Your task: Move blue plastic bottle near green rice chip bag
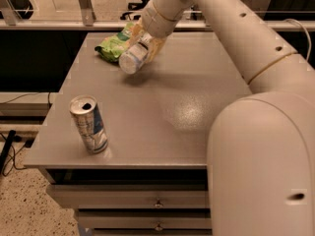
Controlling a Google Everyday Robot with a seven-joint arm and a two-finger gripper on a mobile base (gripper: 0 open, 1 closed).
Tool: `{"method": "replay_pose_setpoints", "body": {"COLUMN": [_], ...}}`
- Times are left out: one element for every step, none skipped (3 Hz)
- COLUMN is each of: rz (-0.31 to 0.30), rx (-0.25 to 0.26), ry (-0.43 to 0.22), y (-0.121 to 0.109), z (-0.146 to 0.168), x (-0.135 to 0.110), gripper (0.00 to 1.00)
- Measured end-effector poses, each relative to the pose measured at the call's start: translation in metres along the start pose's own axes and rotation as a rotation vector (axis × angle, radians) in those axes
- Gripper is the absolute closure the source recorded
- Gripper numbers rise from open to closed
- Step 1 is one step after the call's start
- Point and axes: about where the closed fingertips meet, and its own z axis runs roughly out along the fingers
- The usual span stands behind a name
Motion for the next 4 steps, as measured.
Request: {"method": "replay_pose_setpoints", "body": {"rz": [0.035,0.068,0.099,0.121], "rx": [0.052,0.090,0.106,0.101], "ry": [-0.044,-0.072,-0.085,-0.084], "y": [-0.024,-0.034,-0.033,-0.025], "z": [0.014,0.016,0.015,0.015], "x": [0.009,0.016,0.024,0.033], "gripper": [0.76,0.53,0.29,0.06]}}
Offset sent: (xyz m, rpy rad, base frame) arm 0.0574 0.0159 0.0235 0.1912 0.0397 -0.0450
